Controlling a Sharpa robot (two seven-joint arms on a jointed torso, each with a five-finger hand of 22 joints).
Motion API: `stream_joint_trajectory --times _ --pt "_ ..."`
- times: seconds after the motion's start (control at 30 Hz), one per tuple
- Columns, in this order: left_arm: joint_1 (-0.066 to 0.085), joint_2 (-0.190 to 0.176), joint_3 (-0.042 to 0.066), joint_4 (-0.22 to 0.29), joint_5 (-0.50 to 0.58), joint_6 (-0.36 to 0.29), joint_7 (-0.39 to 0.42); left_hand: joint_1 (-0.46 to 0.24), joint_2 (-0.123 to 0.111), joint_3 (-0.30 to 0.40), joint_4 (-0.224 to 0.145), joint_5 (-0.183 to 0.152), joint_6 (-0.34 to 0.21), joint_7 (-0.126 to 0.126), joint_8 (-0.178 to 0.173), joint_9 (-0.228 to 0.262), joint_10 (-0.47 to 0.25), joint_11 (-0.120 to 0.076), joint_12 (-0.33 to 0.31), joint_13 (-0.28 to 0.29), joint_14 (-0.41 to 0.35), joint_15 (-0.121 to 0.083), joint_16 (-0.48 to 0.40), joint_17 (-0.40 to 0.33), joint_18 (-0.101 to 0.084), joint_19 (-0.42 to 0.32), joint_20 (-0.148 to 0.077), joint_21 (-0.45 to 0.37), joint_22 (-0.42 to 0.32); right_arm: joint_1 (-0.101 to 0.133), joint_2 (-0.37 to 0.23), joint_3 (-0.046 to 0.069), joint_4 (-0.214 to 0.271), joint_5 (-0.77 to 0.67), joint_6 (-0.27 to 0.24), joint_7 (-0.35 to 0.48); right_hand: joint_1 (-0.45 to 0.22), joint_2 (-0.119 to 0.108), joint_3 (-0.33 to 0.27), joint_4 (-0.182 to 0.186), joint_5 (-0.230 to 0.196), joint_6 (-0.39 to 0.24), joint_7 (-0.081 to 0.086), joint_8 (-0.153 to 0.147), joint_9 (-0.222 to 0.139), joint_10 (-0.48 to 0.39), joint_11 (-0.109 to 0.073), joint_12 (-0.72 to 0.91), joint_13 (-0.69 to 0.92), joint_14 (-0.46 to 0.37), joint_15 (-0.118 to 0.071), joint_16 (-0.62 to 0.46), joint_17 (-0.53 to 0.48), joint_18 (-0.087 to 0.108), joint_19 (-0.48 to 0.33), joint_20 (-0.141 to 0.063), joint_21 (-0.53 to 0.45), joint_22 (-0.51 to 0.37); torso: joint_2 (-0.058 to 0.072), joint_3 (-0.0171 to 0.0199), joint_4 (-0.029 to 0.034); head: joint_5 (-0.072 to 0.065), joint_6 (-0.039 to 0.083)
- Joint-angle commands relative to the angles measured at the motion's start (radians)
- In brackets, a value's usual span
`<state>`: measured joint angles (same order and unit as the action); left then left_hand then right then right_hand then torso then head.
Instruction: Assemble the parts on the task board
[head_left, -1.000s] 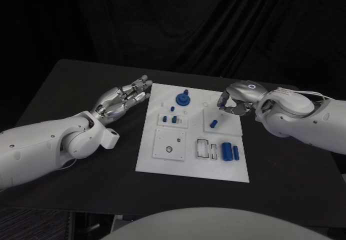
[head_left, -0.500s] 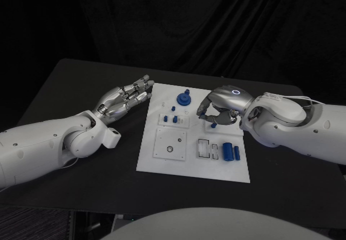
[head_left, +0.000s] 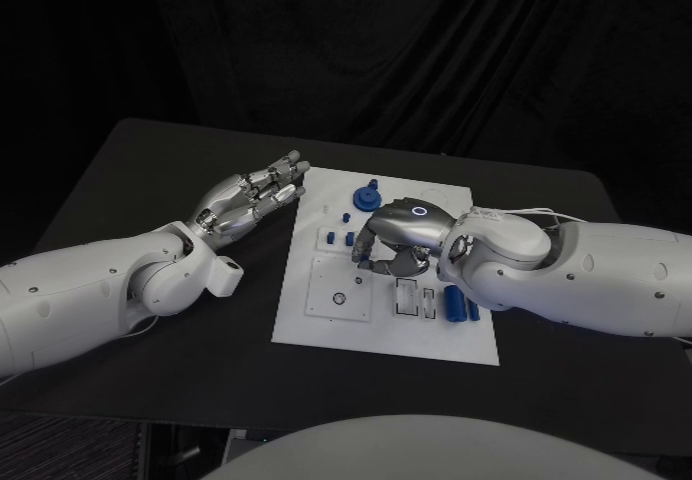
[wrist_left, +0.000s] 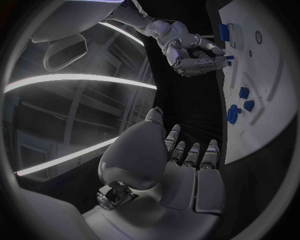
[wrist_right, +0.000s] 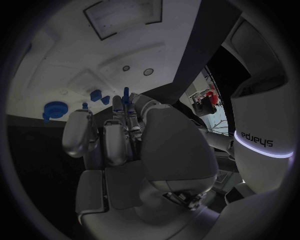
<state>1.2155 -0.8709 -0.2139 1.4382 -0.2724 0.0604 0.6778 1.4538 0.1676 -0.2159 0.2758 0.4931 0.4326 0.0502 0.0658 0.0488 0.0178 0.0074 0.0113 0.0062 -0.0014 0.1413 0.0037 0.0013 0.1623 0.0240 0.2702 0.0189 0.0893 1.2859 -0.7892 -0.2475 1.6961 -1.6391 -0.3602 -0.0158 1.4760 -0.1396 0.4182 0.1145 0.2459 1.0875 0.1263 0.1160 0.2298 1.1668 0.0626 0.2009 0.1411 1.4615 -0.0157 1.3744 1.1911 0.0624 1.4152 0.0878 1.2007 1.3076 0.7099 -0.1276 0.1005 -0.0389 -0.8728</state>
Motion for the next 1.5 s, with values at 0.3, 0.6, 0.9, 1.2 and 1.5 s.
stream_joint_trajectory --times 0.3,0.6,0.9,1.2,1.5 --pt "-0.004 0.002 0.001 0.001 0.001 0.012 0.029 0.012 0.004 -0.001 -0.005 0.005 0.008 0.007 0.007 0.002 0.001 0.01 -0.007 -0.001 0.001 -0.003 -0.004 -0.001 0.017 -0.003 0.004 -0.002 -0.005 -0.023 0.028 0.001 -0.022 0.001 0.043 0.025 -0.005 -0.001 0.008 -0.003 -0.001 -0.008 0.003 -0.008 -0.001 0.006 0.003 -0.002 0.001 0.004 0.005 0.002 -0.005 0.014 0.002 0.006 -0.005 0.162 0.002 0.0017 -0.0001 0.004 0.0" --pt "-0.005 0.004 0.001 0.001 0.001 0.015 0.027 0.013 0.005 -0.001 -0.005 0.005 0.009 0.007 0.007 0.002 0.001 0.01 -0.007 -0.001 0.001 -0.005 -0.004 -0.001 0.017 -0.003 0.004 -0.002 -0.005 -0.027 0.03 0.001 -0.021 0.001 0.041 0.026 -0.005 -0.002 0.009 -0.005 -0.001 -0.008 0.004 -0.008 -0.001 0.006 0.004 -0.002 0.001 0.005 0.006 0.003 -0.004 0.014 0.002 0.006 -0.004 0.162 0.002 0.0021 -0.0012 0.006 0.0" --pt "-0.005 0.003 0.001 0.002 0.001 0.017 0.024 0.013 0.005 -0.001 -0.005 0.005 0.01 0.008 0.007 0.002 0.001 0.011 -0.007 -0.001 0.001 -0.005 -0.004 -0.001 0.017 -0.003 0.004 -0.002 -0.005 -0.027 0.029 0.001 -0.023 0.001 0.049 0.025 -0.005 -0.002 0.009 -0.005 -0.001 -0.008 0.004 -0.008 -0.001 0.006 0.004 -0.002 0.001 0.005 0.006 0.003 -0.004 0.014 0.002 0.006 -0.004 0.162 0.001 -0.0002 -0.0007 0.008 0.0" --pt "-0.005 0.004 0.001 0.002 0.001 0.02 0.021 0.013 0.005 -0.001 -0.006 0.005 0.011 0.008 0.007 0.002 0.001 0.011 -0.007 -0.001 0.001 -0.006 -0.004 -0.001 0.017 -0.003 0.003 -0.002 -0.005 -0.028 0.029 0.001 -0.032 -0.017 0.051 0.022 -0.002 -0.002 0.012 -0.009 -0.001 -0.007 0.004 -0.009 -0.001 0.008 0.003 -0.002 0.001 0.004 0.006 0.002 -0.004 0.014 0.002 0.006 -0.005 0.161 0.002 0.0004 -0.0019 0.011 0.0" --pt "-0.006 0.003 0.001 0.002 0.001 0.022 0.018 0.013 0.006 0.0 -0.006 0.006 0.012 0.009 0.008 0.002 0.002 0.013 -0.006 -0.001 0.001 -0.006 -0.004 -0.001 0.017 -0.003 0.003 -0.002 -0.005 -0.028 0.03 0.001 -0.037 -0.048 0.05 0.02 -0.002 -0.002 0.012 -0.01 -0.001 -0.007 0.004 -0.009 -0.001 0.008 0.003 -0.002 0.001 0.004 0.006 0.002 -0.006 0.014 0.001 0.006 -0.006 0.161 0.001 -0.0003 -0.0018 0.011 0.0"
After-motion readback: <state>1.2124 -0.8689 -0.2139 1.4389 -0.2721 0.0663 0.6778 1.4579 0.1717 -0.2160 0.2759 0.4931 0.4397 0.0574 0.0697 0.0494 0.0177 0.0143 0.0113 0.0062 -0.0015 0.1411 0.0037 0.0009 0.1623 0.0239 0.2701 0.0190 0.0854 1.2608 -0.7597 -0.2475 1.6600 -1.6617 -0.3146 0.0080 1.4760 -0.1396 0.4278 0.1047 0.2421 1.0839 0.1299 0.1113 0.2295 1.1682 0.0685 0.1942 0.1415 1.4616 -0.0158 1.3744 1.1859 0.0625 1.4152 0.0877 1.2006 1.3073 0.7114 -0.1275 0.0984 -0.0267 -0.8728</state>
